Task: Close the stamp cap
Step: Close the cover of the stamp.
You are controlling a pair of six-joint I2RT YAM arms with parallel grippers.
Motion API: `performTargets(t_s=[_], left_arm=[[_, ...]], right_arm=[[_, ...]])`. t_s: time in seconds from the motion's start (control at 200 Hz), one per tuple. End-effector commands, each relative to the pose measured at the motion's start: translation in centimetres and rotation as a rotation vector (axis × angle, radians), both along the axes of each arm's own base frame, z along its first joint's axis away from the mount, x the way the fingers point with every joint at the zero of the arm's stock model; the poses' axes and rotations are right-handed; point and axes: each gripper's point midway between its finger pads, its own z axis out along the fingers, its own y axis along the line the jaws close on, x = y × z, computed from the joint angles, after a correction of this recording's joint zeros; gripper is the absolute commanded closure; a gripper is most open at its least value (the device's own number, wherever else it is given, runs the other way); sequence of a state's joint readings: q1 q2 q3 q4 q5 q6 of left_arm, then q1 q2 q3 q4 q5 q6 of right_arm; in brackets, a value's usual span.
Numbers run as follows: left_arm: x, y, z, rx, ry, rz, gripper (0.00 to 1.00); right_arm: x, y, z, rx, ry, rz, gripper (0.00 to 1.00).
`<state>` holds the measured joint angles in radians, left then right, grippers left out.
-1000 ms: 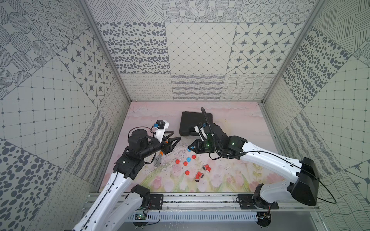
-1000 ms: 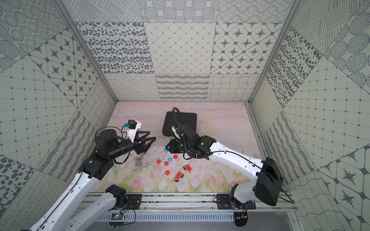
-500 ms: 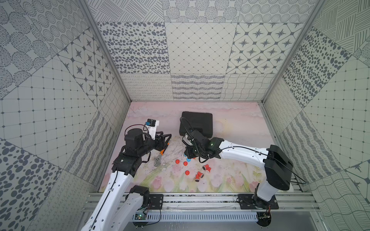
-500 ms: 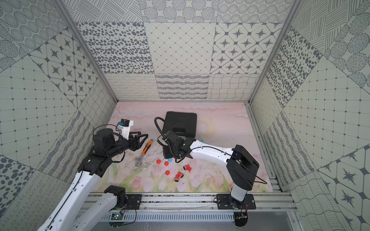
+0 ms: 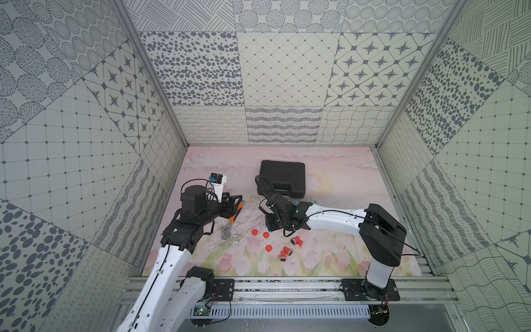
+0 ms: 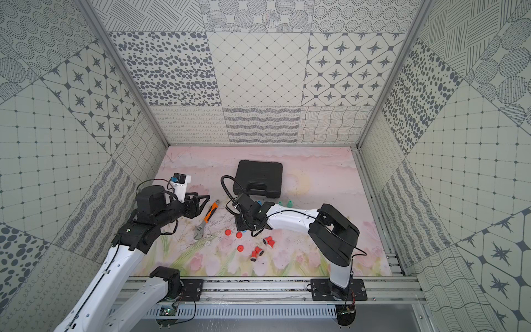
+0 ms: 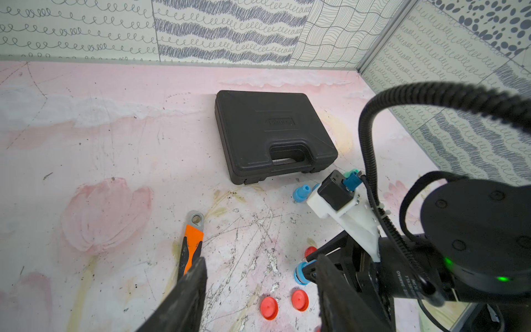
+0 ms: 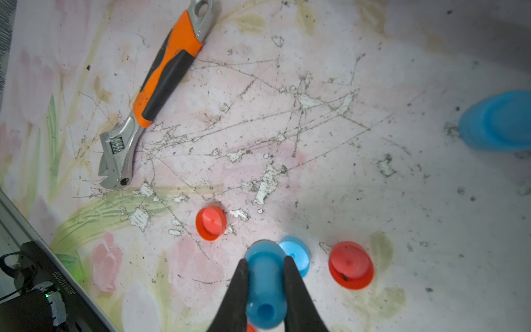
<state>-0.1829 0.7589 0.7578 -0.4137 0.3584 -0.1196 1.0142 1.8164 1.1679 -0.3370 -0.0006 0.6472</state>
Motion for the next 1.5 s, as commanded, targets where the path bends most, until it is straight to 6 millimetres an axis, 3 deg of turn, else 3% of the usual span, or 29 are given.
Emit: performTargets(t_s=[0.0,0.675,0.941,1.226,1.491], left_arm=[[0.2,0.4,0.0,0.027,-0.009,0.009,0.39],[0.2,0.4,-0.2,0.022,-0.001,0.007,0.39],[0.3,0.4,-0.1,0.022,-0.002,0.008,0.39],[0.3,0.4,-0.1,0.020,-0.001,0.009,0.39],[0.4,0.4,-0.2,0.019,0.003,0.009,0.39]], right_arm=[[0.2,0.2,-0.9,0.007,-0.010,-0.006,0.95],[-0.7,-1.7,-3.5,-0.076,0.017,-0.014,0.95],[-1.4,-4.2,-5.6,-0.319,-0.045,0.038,0.96],[-3.1,-5.6,-8.1,-0.537,-0.112,0.141,0.96],[-4.0,-6.2,-9.4,-0.576,-0.102,0.171,0.95]])
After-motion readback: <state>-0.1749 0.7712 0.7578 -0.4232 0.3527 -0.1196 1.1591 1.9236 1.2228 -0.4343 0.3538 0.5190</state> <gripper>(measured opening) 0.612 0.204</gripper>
